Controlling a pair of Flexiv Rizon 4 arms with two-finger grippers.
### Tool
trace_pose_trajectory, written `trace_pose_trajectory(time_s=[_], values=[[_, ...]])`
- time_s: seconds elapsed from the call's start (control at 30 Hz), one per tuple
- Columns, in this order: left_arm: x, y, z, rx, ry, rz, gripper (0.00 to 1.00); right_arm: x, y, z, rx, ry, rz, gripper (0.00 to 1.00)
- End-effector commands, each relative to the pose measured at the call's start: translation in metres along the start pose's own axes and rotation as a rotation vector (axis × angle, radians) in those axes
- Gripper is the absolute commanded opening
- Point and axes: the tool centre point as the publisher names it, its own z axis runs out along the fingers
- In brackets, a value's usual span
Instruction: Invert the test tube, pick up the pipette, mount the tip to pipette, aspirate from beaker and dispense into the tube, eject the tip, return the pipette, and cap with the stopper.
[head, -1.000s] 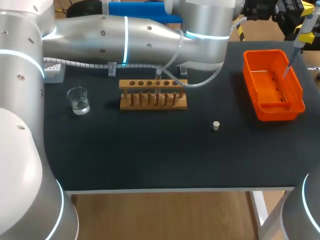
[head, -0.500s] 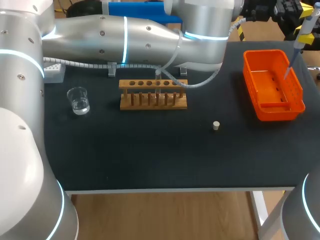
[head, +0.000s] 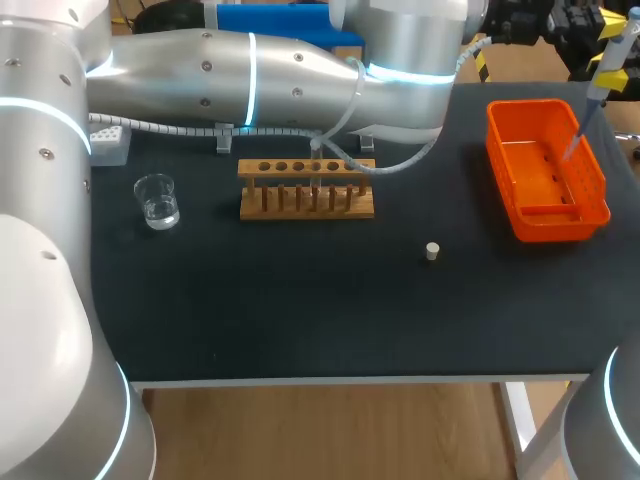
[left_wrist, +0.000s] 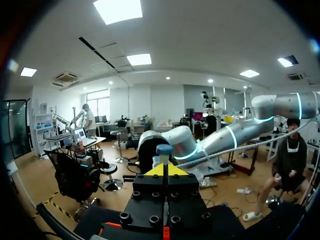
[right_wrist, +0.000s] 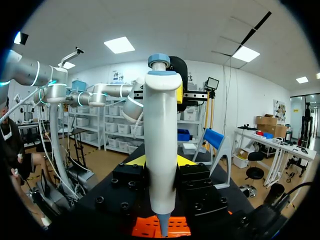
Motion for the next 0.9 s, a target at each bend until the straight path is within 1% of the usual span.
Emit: trace_pose_trajectory(time_s=[0.03,0.3,0.57,0.9], values=[[-0.003,0.008,0.004,-0.009,0.009,-0.005,0.00,-0.002,0.009,0.001,0.004,0.004,0.000,0.00],[-0.004,0.007,0.002,-0.003,0.008,-0.008,0.00,-0.002,0.009,0.001,0.004,0.004,0.000,0.00],[-0.002,-0.016,-0.005,0.022,-0.008,0.036,0.00,-0.002,0.009,0.001,0.004,0.004,0.000,0.00],[0.003,-0.037,-0.013,0.039,-0.033,0.081,0.00,-0.002,0.009,0.001,0.004,0.004,0.000,0.00]])
